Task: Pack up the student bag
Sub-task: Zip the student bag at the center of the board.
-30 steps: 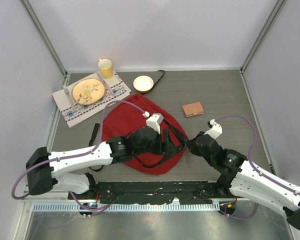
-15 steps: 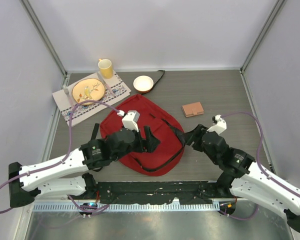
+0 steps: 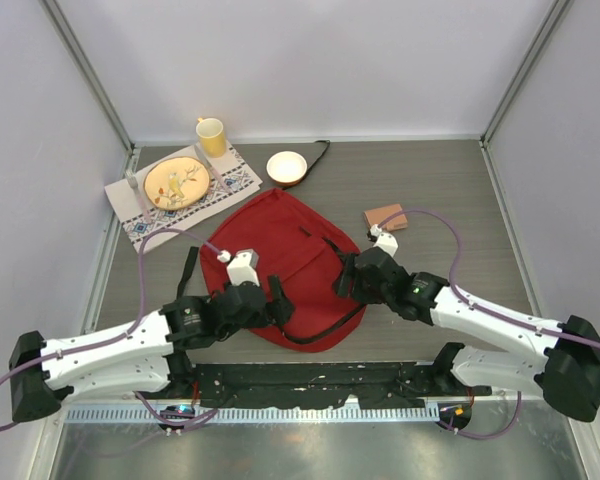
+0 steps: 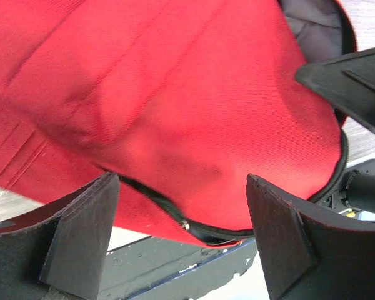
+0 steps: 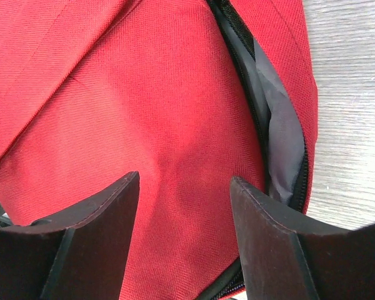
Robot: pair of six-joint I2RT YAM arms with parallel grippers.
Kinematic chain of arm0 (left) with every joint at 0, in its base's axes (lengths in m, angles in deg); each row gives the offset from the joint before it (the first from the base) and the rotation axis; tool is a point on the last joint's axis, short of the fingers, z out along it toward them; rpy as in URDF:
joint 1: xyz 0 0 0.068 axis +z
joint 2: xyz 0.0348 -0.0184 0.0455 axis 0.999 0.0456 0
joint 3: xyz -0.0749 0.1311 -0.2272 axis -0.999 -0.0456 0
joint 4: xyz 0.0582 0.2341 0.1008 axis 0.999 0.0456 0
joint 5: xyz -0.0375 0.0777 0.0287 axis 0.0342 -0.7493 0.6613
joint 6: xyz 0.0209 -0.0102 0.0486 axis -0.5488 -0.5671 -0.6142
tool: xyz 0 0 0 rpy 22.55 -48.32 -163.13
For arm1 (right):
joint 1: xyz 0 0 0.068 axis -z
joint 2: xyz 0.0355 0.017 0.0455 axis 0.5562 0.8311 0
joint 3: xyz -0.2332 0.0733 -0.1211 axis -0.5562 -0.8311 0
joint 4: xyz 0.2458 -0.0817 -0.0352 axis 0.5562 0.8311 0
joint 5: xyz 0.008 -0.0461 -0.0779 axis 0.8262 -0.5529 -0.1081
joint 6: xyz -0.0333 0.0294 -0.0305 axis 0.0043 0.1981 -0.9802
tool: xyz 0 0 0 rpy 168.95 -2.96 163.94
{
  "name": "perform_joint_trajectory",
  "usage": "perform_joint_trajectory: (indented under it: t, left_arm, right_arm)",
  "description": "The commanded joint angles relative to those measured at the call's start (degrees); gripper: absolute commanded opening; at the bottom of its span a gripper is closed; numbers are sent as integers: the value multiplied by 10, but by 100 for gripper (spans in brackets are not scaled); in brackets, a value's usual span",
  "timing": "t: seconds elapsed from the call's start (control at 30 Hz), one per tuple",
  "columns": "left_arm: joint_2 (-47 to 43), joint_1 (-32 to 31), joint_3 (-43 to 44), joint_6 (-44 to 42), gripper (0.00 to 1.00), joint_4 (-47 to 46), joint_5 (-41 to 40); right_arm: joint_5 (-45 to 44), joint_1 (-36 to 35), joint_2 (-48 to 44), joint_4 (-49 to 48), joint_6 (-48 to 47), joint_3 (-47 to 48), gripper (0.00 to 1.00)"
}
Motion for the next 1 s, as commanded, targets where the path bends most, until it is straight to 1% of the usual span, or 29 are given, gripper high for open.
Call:
perform_joint_trajectory:
  t: [0.0,0.1,0.23,0.3,0.33,0.37,0.4,0.43,0.53,0.57,0.67,0.87,0.97]
  left_arm:
    - [-60,1,-38,68,86,24,-45]
    - [-90,1,-56,80,87,41,-61]
    - [-121,1,-53,79,88,70,-78]
    - [-137,1,-41,82,89,112,-87]
    - [-142,1,-31,93,89,147,-113]
    - [-146,1,-20,114,92,238,-130]
    - [-161,1,-6,147,93,272,-144]
    - [-172,1,-6,147,95,287,-159]
    - [-220,1,-25,134,95,264,-157]
    - [-227,1,-39,131,95,238,-154]
    - [-229,1,-62,137,95,202,-145]
    - [-154,1,-75,134,97,114,-126]
    - [-113,2,-65,122,95,85,-125]
  right_arm:
    - [-19,-1,-19,-4,-9,-9,66]
    - [-16,-2,-37,1,-11,-17,66]
    - [-9,-1,-73,-17,-10,-32,67]
    - [-13,-1,-84,-25,-11,-38,68]
    - [-15,-1,-90,-25,-14,-37,68]
    - [-16,-1,-90,-25,-16,-32,68]
    - [-15,-1,-90,-21,-19,-30,69]
    - [-17,-1,-90,-19,-17,-27,68]
    - [-15,-1,-89,-20,-13,-25,68]
    - [-15,-1,-89,-20,-12,-23,69]
    - [-18,-1,-96,-10,-13,-12,69]
    - [-55,-2,-144,37,-14,4,69]
    - [-79,-1,-164,67,-12,5,69]
